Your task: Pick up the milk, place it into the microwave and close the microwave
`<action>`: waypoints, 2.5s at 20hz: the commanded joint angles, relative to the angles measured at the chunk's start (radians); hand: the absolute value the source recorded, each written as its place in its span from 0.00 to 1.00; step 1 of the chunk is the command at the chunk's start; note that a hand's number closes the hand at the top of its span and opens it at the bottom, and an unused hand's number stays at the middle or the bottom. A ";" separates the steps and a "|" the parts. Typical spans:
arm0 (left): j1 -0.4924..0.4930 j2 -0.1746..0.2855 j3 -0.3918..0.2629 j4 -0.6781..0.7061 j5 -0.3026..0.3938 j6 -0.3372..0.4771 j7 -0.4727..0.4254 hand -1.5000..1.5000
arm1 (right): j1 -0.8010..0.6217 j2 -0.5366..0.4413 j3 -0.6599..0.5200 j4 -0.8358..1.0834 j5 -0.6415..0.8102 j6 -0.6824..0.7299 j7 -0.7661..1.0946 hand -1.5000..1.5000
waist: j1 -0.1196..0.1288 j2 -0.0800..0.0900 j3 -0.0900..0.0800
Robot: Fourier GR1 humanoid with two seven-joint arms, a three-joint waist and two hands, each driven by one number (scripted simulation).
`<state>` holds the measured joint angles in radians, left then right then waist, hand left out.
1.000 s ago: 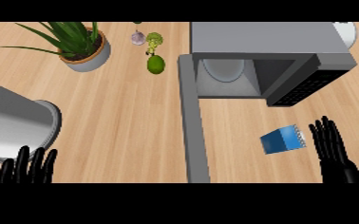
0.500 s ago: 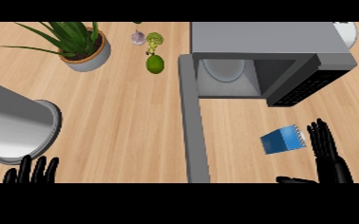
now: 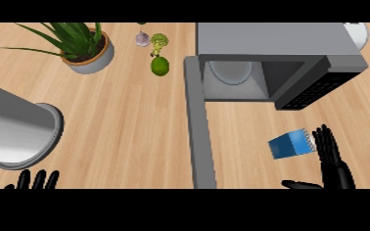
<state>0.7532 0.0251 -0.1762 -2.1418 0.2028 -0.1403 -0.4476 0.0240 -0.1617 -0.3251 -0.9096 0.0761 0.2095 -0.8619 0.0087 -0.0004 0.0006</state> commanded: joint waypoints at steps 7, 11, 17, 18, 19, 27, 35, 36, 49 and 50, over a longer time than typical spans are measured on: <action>-0.059 0.008 0.038 0.049 0.034 -0.004 0.003 0.00 | -0.134 -0.003 0.034 0.254 0.052 -0.046 -0.175 0.00 | -0.001 0.001 0.000; 0.070 0.005 -0.013 0.048 0.000 -0.036 -0.078 0.00 | -0.170 -0.028 0.032 0.265 0.033 -0.022 -0.152 0.00 | 0.003 0.000 0.000; 0.048 0.007 -0.010 0.010 -0.008 -0.012 -0.049 0.00 | -0.182 0.001 0.046 0.308 0.012 -0.032 -0.162 0.00 | 0.001 0.000 0.000; 0.030 0.002 -0.029 0.014 -0.012 -0.013 -0.042 0.00 | -0.195 -0.001 0.043 0.271 -0.007 -0.026 -0.107 0.00 | -0.001 0.000 0.000; 0.007 0.006 0.007 0.035 0.004 -0.004 -0.040 0.00 | -0.269 0.008 0.027 0.368 0.008 -0.082 -0.149 0.00 | 0.004 0.001 0.000; 0.041 0.025 0.016 -0.015 0.046 -0.024 -0.019 0.00 | -0.353 -0.028 0.016 0.391 0.058 -0.260 -0.147 1.00 | 0.008 0.003 0.001; 0.037 0.040 0.044 0.041 0.055 -0.056 -0.057 0.00 | -0.393 0.015 -0.035 0.459 0.003 -0.292 -0.236 1.00 | 0.005 0.002 0.000; 0.048 0.039 0.051 0.078 0.070 -0.075 -0.086 0.00 | -0.364 0.014 -0.029 0.384 -0.018 -0.234 -0.212 1.00 | -0.001 -0.001 -0.001; 0.078 0.032 -0.012 -0.049 0.037 -0.042 -0.008 0.00 | -0.545 0.047 -0.054 0.561 -0.022 -0.295 -0.280 1.00 | 0.014 0.005 0.001; -0.001 0.035 0.058 0.078 0.075 -0.061 -0.053 0.00 | -0.508 0.069 -0.037 0.516 -0.019 -0.307 -0.272 1.00 | 0.003 0.002 0.000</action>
<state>0.7896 0.0592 -0.1548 -2.1283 0.2577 -0.1934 -0.4812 -0.4943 -0.1086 -0.3669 -0.3783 0.0621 -0.0746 -1.0563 0.0197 0.0038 0.0015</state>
